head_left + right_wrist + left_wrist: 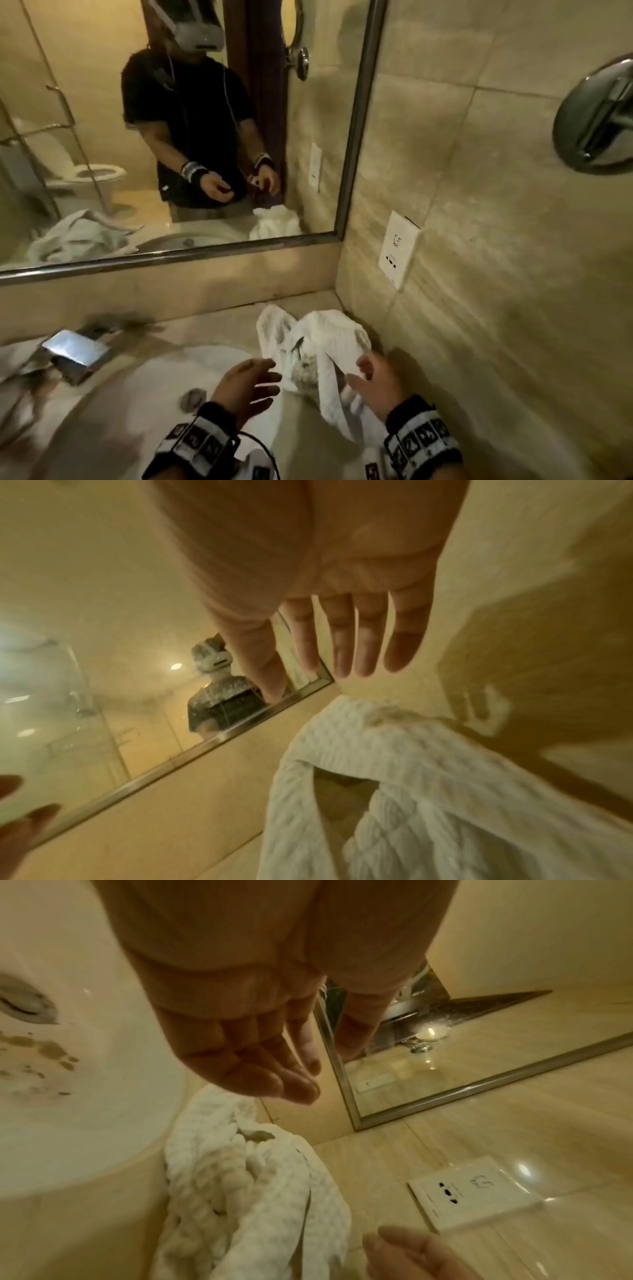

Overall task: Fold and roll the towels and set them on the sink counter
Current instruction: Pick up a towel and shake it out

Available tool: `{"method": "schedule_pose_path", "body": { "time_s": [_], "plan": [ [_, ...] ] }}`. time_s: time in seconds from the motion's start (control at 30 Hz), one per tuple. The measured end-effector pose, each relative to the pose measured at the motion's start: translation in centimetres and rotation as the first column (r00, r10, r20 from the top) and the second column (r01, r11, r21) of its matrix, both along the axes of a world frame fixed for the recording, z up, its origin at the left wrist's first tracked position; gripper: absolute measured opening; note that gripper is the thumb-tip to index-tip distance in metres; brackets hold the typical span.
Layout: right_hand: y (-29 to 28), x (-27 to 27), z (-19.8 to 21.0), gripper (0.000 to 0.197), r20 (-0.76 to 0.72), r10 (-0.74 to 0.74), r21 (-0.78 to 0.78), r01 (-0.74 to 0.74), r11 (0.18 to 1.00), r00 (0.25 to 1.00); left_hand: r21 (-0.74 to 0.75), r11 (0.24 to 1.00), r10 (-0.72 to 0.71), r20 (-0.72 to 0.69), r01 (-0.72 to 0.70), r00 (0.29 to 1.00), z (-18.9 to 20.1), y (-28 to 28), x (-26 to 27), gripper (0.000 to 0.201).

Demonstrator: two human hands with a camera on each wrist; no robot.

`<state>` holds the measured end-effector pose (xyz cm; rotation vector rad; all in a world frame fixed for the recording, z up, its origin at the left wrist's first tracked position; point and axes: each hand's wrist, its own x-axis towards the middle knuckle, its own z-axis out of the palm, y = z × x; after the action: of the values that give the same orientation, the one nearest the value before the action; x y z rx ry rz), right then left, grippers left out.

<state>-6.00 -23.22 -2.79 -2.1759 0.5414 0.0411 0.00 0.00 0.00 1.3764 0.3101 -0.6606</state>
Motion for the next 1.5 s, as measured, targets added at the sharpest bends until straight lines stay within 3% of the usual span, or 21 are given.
{"method": "schedule_pose_path", "body": {
  "time_s": [0.07,0.13,0.23,0.3,0.4,0.47,0.57,0.63,0.73,0.83,1.0,1.17,1.27,1.5],
  "plan": [
    [-0.5,1.7,-0.1,0.034,0.059,-0.062,-0.138,0.069,0.988,0.996,0.002,0.996,0.087,-0.058,-0.087,0.995,-0.8,-0.3,-0.1,0.014],
    [-0.5,4.0,-0.3,0.044,0.061,-0.016,-0.367,0.037,0.929,0.998,0.039,0.992,0.12,-0.078,-0.118,0.99,-1.5,-0.2,-0.4,0.013],
    [0.1,7.2,-1.2,0.063,-0.151,0.121,-0.607,-0.189,0.772,0.981,0.068,0.983,0.176,-0.092,-0.17,0.98,-1.8,0.4,-0.9,0.015],
    [0.3,8.4,-2.3,0.062,-0.285,0.151,-0.624,-0.303,0.72,0.946,0.085,0.976,0.205,-0.073,-0.198,0.976,-1.9,1.1,-1.2,0.016],
    [-0.5,9.4,-3.6,0.05,-0.29,0.127,-0.51,-0.266,0.818,0.949,0.124,0.967,0.23,-0.05,-0.222,0.972,-1.9,2.4,-1.5,0.02],
    [-1.5,10.2,-3.2,0.046,-0.19,0.069,-0.431,-0.147,0.89,0.979,0.143,0.963,0.235,-0.026,-0.229,0.972,-1.7,3.4,-1.5,0.02],
    [-2.2,10.9,1.5,0.027,0.037,-0.006,-0.326,0.017,0.945,0.999,0.146,0.968,0.202,0.02,-0.203,0.979,-1.0,4.7,-1.1,0.016],
    [-2.3,10.9,6.1,0.019,0.222,-0.031,-0.331,0.105,0.938,0.974,0.153,0.975,0.148,0.071,-0.158,0.986,-0.1,5.1,-0.8,0.016],
    [-1.8,10.0,13.1,0.02,0.478,-0.005,-0.357,0.2,0.912,0.878,0.198,0.979,0.007,0.188,-0.045,0.982,1.9,5.2,-0.2,0.013],
    [-0.5,8.3,19.3,0.017,0.64,0.069,-0.396,0.251,0.883,0.765,0.307,0.949,-0.182,0.366,0.066,0.913,3.8,4.9,0.5,0.012],
    [2.4,5.5,27.0,0.018,0.703,0.235,-0.525,0.267,0.808,0.671,0.495,0.86,-0.419,0.545,0.126,0.726,8.0,3.2,0.5,0.041],
    [5.5,2.3,31.2,0.021,0.704,0.347,-0.598,0.254,0.761,0.619,0.351,0.935,-0.309,0.72,0.058,0.621,12.7,1.9,0.9,0.061],
    [7.3,0.9,32.4,0.017,0.72,0.394,-0.61,0.251,0.751,0.572,0.376,0.921,-0.369,0.769,0.098,0.522,14.8,1.1,0.3,0.072],
    [10.2,0.3,34.5,0.013,0.726,0.415,-0.627,0.281,0.727,0.548,0.36,0.932,-0.352,0.854,0.053,0.384,15.8,-0.5,-1.3,0.083]
  ]
}}
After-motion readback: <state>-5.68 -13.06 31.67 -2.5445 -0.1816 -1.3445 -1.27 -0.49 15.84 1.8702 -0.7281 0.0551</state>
